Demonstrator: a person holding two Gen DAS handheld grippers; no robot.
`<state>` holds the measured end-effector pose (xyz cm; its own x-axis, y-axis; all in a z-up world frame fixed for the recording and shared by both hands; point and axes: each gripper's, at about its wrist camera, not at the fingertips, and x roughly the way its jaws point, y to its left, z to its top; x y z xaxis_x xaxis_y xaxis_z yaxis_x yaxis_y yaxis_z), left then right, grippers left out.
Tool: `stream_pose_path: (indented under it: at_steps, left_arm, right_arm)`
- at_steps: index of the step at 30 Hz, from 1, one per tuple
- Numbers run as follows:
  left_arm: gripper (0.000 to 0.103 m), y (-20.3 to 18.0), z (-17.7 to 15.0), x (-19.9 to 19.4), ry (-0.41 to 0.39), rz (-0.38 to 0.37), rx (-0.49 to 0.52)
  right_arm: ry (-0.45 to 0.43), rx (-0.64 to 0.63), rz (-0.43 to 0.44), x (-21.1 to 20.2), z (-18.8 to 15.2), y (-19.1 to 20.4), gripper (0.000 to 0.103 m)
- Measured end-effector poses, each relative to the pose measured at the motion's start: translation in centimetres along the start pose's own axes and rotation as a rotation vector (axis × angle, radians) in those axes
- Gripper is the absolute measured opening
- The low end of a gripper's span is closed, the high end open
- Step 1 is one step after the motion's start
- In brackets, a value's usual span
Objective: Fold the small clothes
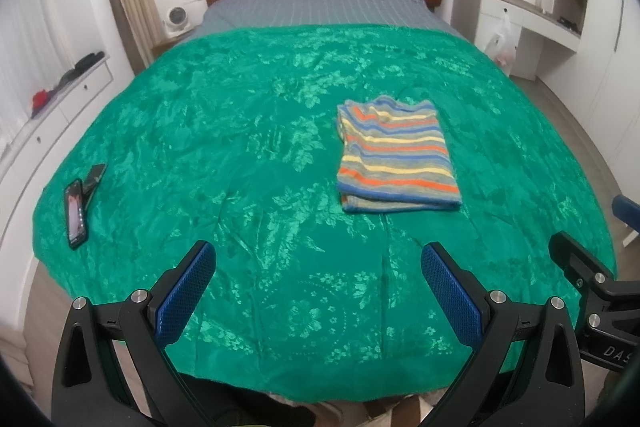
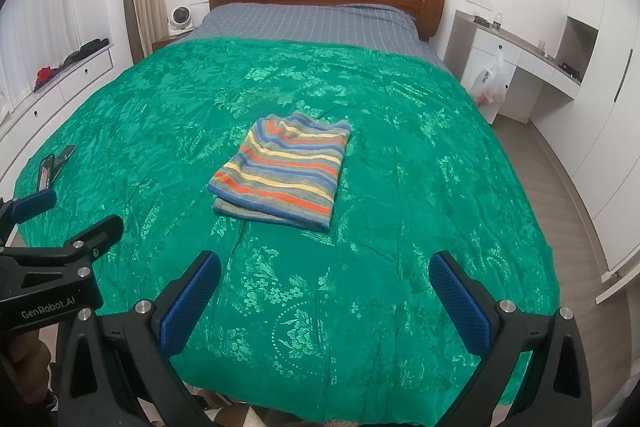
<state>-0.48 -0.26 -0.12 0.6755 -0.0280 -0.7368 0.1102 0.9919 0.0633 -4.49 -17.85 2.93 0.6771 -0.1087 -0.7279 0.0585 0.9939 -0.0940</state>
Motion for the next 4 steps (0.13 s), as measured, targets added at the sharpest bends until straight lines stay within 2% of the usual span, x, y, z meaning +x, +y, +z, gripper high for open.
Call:
stream_pose_path:
  at_steps: [4]
  left_arm:
    - [0.103,-0.24,0.02,-0.20,-0.010,0.005,0.013]
  right_arm:
    - [0.001,0.001,0.001,0.00,-0.01,0.02,0.103]
